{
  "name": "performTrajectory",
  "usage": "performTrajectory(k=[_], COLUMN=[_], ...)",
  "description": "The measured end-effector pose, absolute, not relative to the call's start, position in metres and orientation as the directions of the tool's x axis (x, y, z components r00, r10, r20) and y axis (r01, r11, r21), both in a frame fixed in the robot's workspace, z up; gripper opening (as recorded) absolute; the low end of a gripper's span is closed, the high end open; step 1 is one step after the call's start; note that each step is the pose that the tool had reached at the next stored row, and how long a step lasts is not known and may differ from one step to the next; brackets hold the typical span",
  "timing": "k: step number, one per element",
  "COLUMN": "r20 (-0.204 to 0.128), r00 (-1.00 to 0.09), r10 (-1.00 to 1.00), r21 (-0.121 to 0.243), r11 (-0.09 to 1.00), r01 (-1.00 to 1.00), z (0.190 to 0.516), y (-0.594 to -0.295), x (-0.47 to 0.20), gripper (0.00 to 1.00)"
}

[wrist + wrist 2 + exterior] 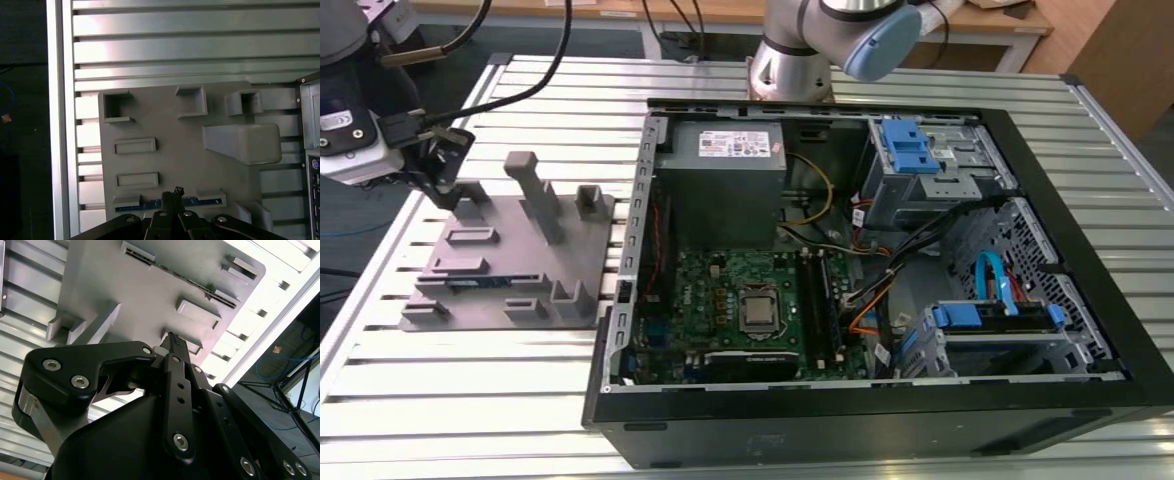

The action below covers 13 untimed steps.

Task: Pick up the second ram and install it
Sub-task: 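Reach for the second ram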

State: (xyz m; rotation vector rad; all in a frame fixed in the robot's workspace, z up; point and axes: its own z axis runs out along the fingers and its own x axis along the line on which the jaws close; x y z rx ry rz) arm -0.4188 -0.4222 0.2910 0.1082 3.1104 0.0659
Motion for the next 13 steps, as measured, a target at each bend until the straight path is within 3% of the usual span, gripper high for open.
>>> performTrajectory(k=[13], r20=[-0.027], r00=[-0.997], r10=[0.07], r21=[0.043], r11=[0.997], r01=[0.069], z=[0.272], y=[-0.422], x=[-0.424], gripper=[0.11])
